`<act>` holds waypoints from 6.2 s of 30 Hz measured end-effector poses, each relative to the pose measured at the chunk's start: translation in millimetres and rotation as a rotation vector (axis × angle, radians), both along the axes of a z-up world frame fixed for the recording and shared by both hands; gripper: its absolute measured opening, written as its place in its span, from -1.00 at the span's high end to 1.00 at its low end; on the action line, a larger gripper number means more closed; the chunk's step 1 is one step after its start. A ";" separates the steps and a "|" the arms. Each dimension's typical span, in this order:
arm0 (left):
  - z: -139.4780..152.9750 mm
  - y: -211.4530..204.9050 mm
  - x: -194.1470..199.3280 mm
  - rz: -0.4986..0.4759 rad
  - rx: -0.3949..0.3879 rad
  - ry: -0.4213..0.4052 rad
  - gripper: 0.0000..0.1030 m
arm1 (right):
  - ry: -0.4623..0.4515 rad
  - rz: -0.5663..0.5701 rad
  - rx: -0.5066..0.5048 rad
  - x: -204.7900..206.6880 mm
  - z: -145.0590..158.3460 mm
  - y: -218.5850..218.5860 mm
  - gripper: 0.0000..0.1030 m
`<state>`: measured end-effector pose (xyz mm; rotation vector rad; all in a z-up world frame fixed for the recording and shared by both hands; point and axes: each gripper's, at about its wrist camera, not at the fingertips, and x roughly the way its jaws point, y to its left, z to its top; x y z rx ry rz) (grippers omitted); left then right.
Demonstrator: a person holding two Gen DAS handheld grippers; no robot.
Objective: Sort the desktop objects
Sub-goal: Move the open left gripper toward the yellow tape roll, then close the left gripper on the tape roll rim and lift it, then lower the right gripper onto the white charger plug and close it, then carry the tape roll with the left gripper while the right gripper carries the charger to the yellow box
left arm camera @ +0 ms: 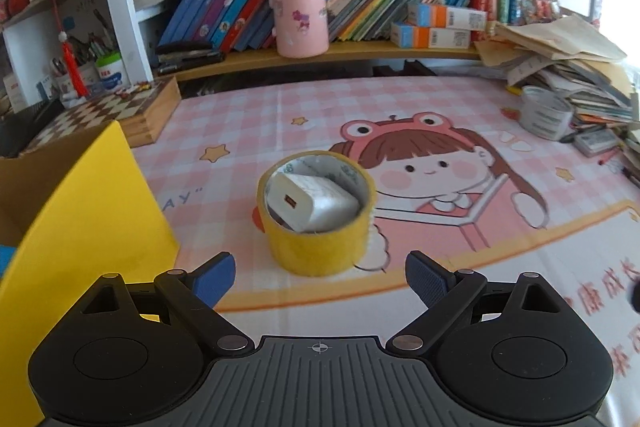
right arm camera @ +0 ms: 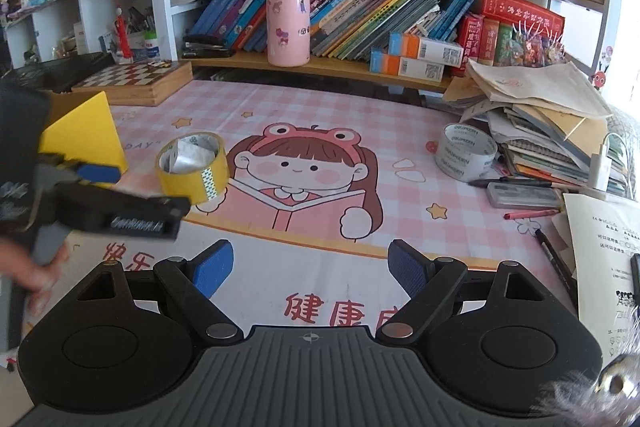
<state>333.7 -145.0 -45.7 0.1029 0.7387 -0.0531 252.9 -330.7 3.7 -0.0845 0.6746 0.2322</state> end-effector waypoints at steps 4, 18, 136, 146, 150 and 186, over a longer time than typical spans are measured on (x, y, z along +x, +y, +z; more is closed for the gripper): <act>-10.1 6.8 16.6 0.040 -0.007 0.025 -0.83 | 0.001 0.011 0.000 3.2 0.0 -1.0 -0.62; -29.2 12.9 43.9 0.045 -0.019 0.038 -0.81 | 0.032 0.077 -0.010 17.5 -5.8 12.4 -0.65; 109.9 130.5 -210.1 -0.097 -0.340 -0.222 -0.64 | 0.045 0.004 0.120 -78.8 24.6 106.1 -0.20; 98.6 172.7 -248.2 -0.099 -0.333 -0.197 -0.64 | 0.042 0.011 0.095 -125.8 24.8 146.8 -0.20; 93.4 187.7 -264.6 -0.113 -0.321 -0.177 -0.64 | 0.049 0.010 0.093 -146.2 19.5 165.2 -0.20; 70.3 246.8 -317.1 -0.069 -0.330 -0.076 -0.64 | 0.209 0.168 0.103 -206.8 -1.3 247.2 -0.20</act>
